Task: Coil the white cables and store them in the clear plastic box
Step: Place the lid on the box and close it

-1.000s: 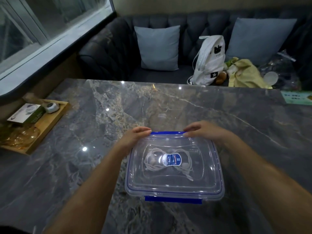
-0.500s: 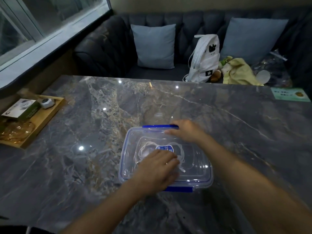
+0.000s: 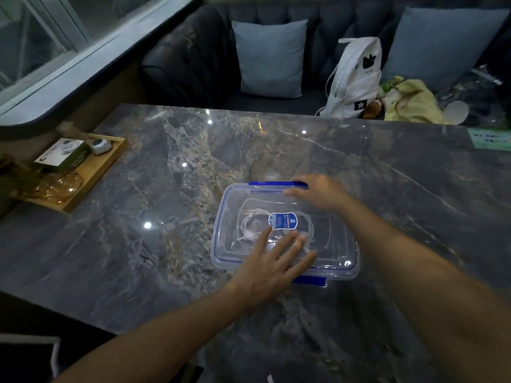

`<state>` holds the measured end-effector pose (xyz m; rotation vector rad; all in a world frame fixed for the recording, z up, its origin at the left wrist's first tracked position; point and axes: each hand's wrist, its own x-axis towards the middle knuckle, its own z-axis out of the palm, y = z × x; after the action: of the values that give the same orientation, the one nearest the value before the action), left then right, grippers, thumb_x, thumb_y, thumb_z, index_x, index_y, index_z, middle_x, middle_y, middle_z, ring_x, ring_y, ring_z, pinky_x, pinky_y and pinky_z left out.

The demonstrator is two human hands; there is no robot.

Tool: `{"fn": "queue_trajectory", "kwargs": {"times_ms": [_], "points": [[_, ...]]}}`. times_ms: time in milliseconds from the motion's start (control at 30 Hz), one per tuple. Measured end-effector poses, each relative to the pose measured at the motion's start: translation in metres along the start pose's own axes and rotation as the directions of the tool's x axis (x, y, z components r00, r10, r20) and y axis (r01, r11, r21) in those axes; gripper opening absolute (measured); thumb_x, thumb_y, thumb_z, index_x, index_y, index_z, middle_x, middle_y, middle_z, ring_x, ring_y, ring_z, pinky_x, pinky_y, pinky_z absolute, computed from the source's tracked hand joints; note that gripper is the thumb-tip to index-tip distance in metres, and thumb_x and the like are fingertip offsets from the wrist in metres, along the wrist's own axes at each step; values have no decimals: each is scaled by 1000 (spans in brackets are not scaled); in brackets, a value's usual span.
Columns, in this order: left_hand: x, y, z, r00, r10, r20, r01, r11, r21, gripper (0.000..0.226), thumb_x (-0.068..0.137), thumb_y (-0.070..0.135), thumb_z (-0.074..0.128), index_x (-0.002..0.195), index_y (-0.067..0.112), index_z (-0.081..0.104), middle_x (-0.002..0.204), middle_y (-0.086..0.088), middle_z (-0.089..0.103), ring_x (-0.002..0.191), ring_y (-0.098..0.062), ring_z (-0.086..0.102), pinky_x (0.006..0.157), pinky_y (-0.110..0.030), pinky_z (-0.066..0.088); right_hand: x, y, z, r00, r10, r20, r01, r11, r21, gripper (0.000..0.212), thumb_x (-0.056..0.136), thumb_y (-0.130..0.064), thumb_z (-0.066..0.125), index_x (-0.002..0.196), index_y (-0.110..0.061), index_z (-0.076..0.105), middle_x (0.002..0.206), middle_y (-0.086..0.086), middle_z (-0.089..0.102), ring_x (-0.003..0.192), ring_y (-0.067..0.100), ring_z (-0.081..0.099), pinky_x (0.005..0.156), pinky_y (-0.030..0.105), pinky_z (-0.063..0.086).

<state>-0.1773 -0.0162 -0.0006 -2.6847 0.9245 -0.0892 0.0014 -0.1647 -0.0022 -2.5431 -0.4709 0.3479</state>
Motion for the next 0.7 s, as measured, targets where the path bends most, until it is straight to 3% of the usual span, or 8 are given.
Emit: {"fn": "queue_trajectory", "kwargs": {"times_ms": [67, 167, 300, 367, 467, 567, 700], "points": [[-1, 1, -1, 1000, -6, 23, 6, 1000, 7, 75, 81, 44, 58, 143, 16, 26, 147, -16, 39, 136, -33, 34, 105, -61, 30, -1, 0, 0, 1000, 0, -4, 0, 1000, 0, 54, 75, -66, 51, 116, -32, 58, 116, 3, 66, 101, 22, 59, 86, 34, 42], [-1, 0, -1, 998, 49, 42, -46, 996, -74, 82, 84, 47, 49, 146, 12, 7, 153, -21, 8, 142, -35, 4, 110, -64, 5, -1, 1, -1, 1000, 6, -4, -6, 1000, 16, 54, 75, -66, 52, 118, -34, 56, 117, 1, 65, 103, 21, 59, 86, 34, 43], [1, -26, -7, 987, 157, -46, -163, 955, -247, 68, 79, 42, 59, 139, 16, 39, 147, -13, 39, 138, -27, 34, 112, -53, 26, 2, 1, -2, 1000, 16, 20, -16, 1000, 19, 54, 76, -64, 54, 119, -33, 55, 121, 0, 63, 107, 20, 58, 90, 34, 43], [4, -39, -7, 980, 191, -46, -194, 903, -384, 64, 84, 40, 56, 142, 22, 36, 152, -7, 33, 141, -20, 27, 118, -44, 14, 4, 1, -4, 999, 11, 54, -12, 1000, 15, 54, 79, -61, 53, 124, -32, 53, 127, 1, 59, 113, 21, 54, 95, 35, 40], [8, -45, -1, 978, 203, -52, -205, 872, -444, 63, 85, 41, 54, 143, 26, 33, 154, -2, 28, 142, -15, 22, 118, -38, 3, 9, -4, -4, 985, -35, 170, 39, 999, -17, 52, 88, -50, 48, 133, -26, 44, 142, 2, 46, 127, 21, 43, 106, 35, 30], [9, -47, 4, 972, 230, -36, -218, 845, -488, 63, 87, 39, 53, 144, 26, 29, 155, -1, 24, 144, -14, 14, 118, -35, -3, 11, -10, -1, 979, -63, 195, 70, 997, -31, 46, 92, -40, 48, 133, -19, 44, 141, 6, 47, 126, 24, 44, 100, 31, 31], [9, -48, 3, 969, 239, -58, -228, 785, -576, 60, 89, 33, 53, 143, 20, 31, 152, 0, 31, 142, -12, 9, 118, -31, -6, 10, -11, 2, 993, -69, 95, 66, 997, 29, 37, 89, -35, 55, 123, -20, 55, 127, 6, 59, 114, 24, 53, 89, 29, 35]]}}
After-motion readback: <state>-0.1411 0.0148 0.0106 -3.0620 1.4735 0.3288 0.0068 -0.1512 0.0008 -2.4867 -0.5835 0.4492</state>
